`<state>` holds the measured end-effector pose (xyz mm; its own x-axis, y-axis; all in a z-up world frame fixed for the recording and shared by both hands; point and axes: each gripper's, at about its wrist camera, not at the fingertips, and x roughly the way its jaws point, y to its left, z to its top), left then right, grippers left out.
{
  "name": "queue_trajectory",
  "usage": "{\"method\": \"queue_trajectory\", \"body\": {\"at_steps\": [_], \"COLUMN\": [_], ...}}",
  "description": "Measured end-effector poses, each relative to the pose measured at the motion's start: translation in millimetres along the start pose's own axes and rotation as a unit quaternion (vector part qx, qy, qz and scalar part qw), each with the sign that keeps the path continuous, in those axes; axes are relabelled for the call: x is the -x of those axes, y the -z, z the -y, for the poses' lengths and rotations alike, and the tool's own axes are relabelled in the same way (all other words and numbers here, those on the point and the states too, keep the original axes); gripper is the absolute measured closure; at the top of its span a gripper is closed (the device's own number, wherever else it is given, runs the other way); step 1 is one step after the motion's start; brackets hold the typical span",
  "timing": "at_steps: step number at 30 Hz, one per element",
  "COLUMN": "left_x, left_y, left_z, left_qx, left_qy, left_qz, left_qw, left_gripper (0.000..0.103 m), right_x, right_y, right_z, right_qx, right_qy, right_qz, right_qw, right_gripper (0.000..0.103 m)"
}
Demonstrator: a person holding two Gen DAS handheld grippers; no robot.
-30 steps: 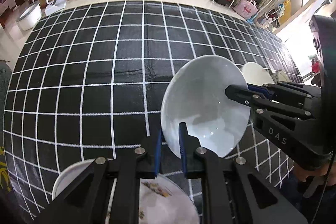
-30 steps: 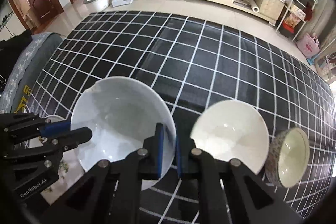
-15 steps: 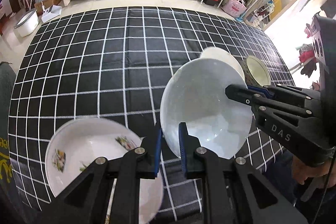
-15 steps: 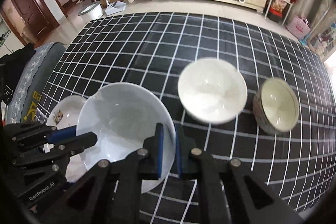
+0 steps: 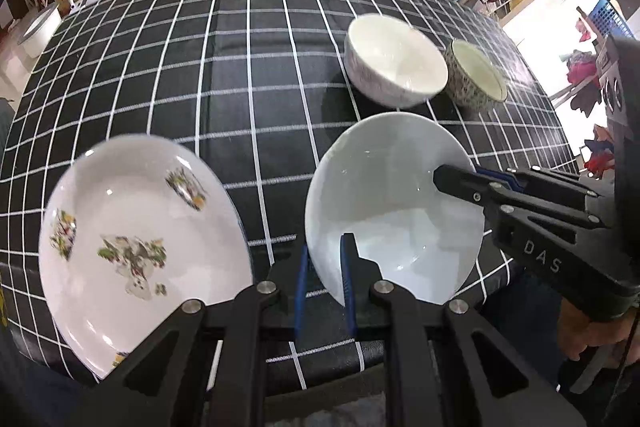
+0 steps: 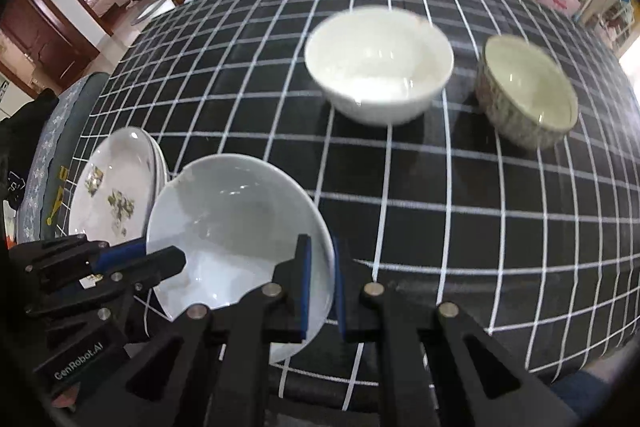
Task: Organize plates and bowls
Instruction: 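Carry the red-logo bowl with both grippers and lower it onto the plates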
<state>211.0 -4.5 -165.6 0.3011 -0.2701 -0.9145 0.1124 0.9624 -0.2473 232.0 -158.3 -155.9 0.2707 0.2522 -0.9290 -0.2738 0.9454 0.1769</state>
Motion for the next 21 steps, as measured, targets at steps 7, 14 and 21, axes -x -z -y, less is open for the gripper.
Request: {"method": "queue_trajectory", "body": {"at_steps": [7,14,21], "left_x": [-16.8,-24.4,-26.5], "left_y": [5.9,5.4,3.5], "left_z": [-0.3,1.7,0.5], "left_qx": [-0.001,-0.004,-0.003], "left_qy": [-0.012,-0.008,-0.011], "left_qz": [-0.019,-0.024,-0.026], "left_qw": [0.9997,0.9997,0.9996], "left_gripper": [0.090,0.090,0.090], "right_x": [-9.6,-12.3,-17.4], "right_y": [6.9,5.6,5.6], "right_z": [0.5,2.6,-3.0], "right_qx": [-0.005,-0.003,0.007], "right_qy": [0.005,0.000,0.014], "right_qz": [-0.012,-0.012,-0.012], "right_qw": [1.000,1.000,1.000], "right_gripper": [0.089,0.089,0.089]}}
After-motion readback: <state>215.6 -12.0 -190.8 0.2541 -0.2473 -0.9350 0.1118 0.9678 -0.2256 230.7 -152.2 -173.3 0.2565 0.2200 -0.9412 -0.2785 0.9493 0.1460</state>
